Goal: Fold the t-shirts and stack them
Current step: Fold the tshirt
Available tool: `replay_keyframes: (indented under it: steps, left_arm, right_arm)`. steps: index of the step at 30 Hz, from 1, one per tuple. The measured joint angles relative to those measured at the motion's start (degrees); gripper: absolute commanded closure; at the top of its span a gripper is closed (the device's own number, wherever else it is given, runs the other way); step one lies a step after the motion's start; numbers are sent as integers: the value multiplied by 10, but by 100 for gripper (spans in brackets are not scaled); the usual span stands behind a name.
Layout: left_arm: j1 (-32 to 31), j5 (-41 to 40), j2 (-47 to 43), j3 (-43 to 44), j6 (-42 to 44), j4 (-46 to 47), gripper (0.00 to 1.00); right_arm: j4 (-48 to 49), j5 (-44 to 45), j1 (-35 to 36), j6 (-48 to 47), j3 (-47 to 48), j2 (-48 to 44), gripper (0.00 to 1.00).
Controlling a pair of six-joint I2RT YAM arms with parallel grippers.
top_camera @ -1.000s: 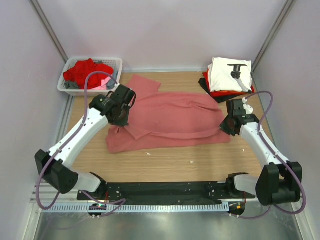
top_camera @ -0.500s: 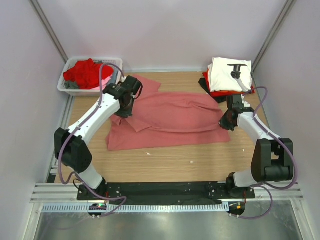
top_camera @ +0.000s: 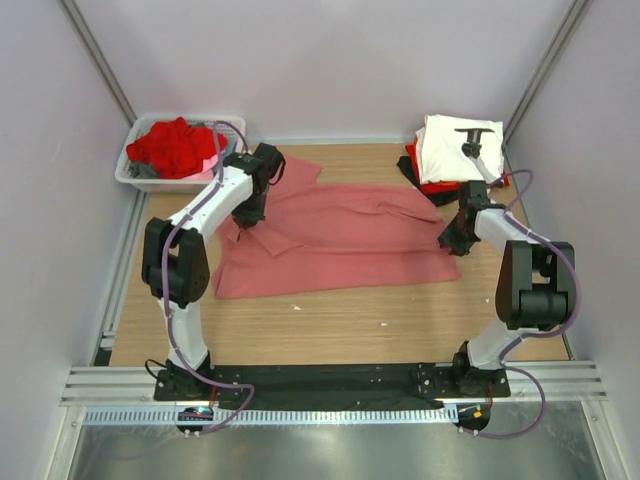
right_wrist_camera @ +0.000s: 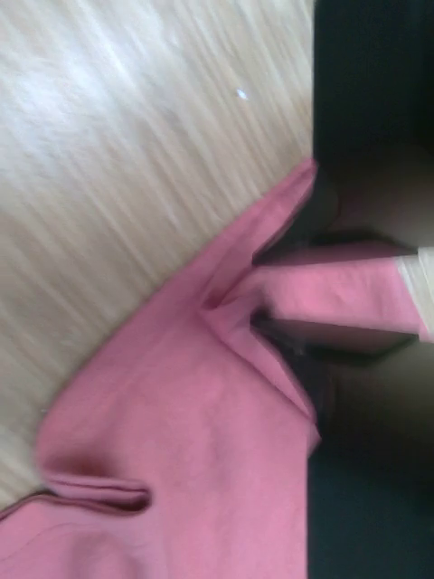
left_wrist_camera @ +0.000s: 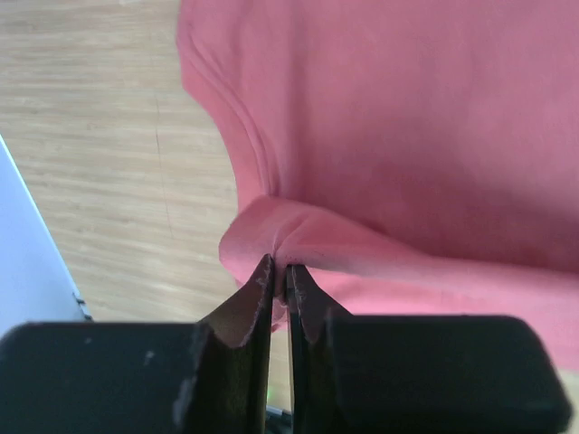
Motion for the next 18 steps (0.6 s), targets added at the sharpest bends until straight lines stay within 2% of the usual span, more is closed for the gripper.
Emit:
replay_keyframes:
  steps: [1, 2, 3, 4, 5, 6, 7, 10, 13, 17, 18]
  left_arm:
    - [12, 3, 16, 14, -1, -1, 82]
    - [25, 7, 31, 30, -2, -2, 75]
    - [38, 10, 43, 45, -2, -3, 61]
    - [49, 11, 52, 61, -2, -7, 55]
    - [57, 12, 56, 72, -8, -9, 52]
    - [65, 10, 56, 78, -14, -10, 42]
    - [72, 9, 48, 80, -16, -10, 36]
    - [75, 11, -1, 37, -35, 4, 27]
    - [70, 28, -101, -63, -60, 15, 26]
    - [69, 90, -254, -205, -112, 54, 25]
    - [69, 107, -292, -244, -129, 67, 21]
  right_arm:
    - [1, -1, -8, 1, 5, 9, 59]
    - [-1, -8, -18, -6, 18, 20, 40]
    - [-1, -13, -28, -10, 36, 33, 34]
    - [-2, -16, -35, -16, 51, 42, 22]
    - [-4, -17, -40, -20, 63, 46, 17]
    - [-7, -17, -46, -26, 76, 48, 13]
    - [-8, -16, -50, -31, 84, 43, 7]
    - [-18, -12, -52, -40, 78, 5, 5]
    - [-25, -12, -52, -40, 36, -86, 5]
    - [-24, -38, -51, -35, -49, -220, 5]
    - [-25, -50, -51, -32, -73, -246, 5]
